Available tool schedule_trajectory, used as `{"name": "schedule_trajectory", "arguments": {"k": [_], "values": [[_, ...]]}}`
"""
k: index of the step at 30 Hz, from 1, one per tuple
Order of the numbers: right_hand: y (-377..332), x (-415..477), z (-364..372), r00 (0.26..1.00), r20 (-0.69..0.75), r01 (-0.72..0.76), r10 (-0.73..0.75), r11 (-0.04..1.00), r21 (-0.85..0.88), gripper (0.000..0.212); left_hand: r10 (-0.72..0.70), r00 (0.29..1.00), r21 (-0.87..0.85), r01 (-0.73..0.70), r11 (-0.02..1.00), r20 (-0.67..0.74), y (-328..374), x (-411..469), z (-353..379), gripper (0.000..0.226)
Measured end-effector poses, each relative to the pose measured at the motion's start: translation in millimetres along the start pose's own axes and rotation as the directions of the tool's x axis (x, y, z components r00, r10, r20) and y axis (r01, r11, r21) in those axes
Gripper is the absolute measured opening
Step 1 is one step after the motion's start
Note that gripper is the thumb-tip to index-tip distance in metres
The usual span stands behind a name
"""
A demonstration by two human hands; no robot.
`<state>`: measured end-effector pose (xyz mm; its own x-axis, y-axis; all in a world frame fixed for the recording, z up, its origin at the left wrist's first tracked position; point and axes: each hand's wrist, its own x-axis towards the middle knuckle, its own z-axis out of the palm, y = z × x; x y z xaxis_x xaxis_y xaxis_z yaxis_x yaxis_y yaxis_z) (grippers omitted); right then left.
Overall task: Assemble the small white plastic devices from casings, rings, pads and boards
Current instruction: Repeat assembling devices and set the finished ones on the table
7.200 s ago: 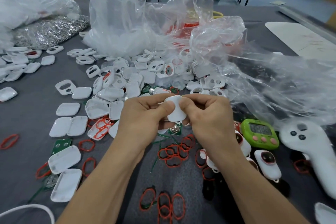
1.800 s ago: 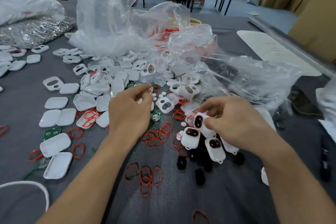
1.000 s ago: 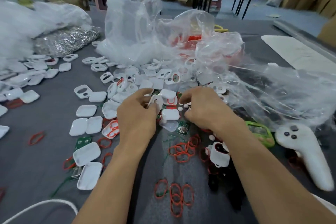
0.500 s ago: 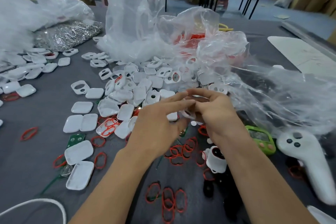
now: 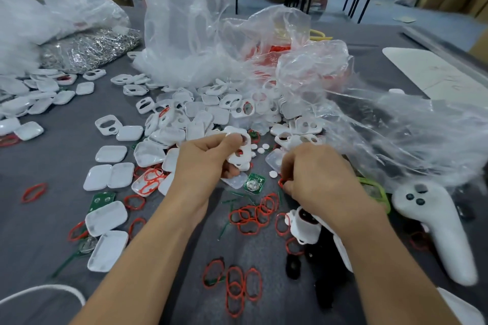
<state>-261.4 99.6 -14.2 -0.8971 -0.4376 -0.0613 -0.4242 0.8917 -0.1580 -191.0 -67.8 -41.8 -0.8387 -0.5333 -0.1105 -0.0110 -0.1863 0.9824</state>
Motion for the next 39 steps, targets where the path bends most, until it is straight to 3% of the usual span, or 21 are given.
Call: {"name": "schedule_trajectory", "arguments": {"k": [4, 7, 9, 12, 14, 16, 19, 23, 26, 32, 39], "values": [[-3, 2, 9, 0.996, -0.082, 0.017, -0.019, 0.999, -0.028, 0.014, -0.044, 0.996, -0.016, 0.046, 0.999, 0.082, -3, 0, 0, 0.016], [3, 9, 14, 0.993, -0.115, -0.001, 0.037, 0.955, 0.296, 0.014, -0.048, 0.989, 0.000, 0.048, 0.999, 0.140, -4, 2, 0, 0.015], [4, 12, 13, 0.993, -0.078, -0.015, 0.088, 0.755, 0.655, 0.021, -0.039, 0.989, 0.008, 0.038, 0.999, 0.145, -5, 3, -1, 0.008], [0, 12, 9, 0.999, 0.049, -0.051, 0.015, 0.260, 0.964, 0.030, -0.008, 0.989, 0.043, 0.002, 0.999, 0.151, -4, 3, -2, 0.019], [-2, 12, 8, 0.999, 0.033, -0.029, -0.034, 0.107, 0.994, 0.019, 0.028, 0.987, 0.074, -0.040, 0.996, 0.157, -2, 3, -2, 0.022], [-1, 12, 9, 0.999, -0.016, 0.018, -0.030, 0.065, 0.998, 0.016, 0.069, 0.987, 0.105, -0.085, 0.991, 0.148, -1, 2, -1, 0.024], [-1, 13, 11, 0.993, -0.114, 0.109, 0.018, 0.173, 0.979, 0.018, 0.099, 0.984, 0.124, -0.118, 0.985, 0.147, -1, 1, -1, 0.024], [0, 11, 16, 0.956, -0.294, 0.258, -0.005, 0.493, 0.831, 0.023, 0.113, 0.974, 0.136, -0.141, 0.981, 0.194, 2, -3, 0, 0.023], [-3, 6, 18, 0.927, -0.367, 0.324, -0.074, 0.647, 0.690, 0.023, 0.125, 0.968, 0.142, -0.159, 0.977, 0.217, 3, -4, -1, 0.029], [-13, 0, 18, 0.837, -0.514, 0.450, -0.187, 0.770, 0.453, 0.024, 0.098, 0.970, 0.179, -0.140, 0.974, 0.223, -3, -2, 1, 0.023], [-17, -4, 17, 0.835, -0.500, 0.456, -0.228, 0.795, 0.400, 0.025, 0.062, 0.944, 0.231, -0.142, 0.963, 0.323, -7, 0, -1, 0.024]]}}
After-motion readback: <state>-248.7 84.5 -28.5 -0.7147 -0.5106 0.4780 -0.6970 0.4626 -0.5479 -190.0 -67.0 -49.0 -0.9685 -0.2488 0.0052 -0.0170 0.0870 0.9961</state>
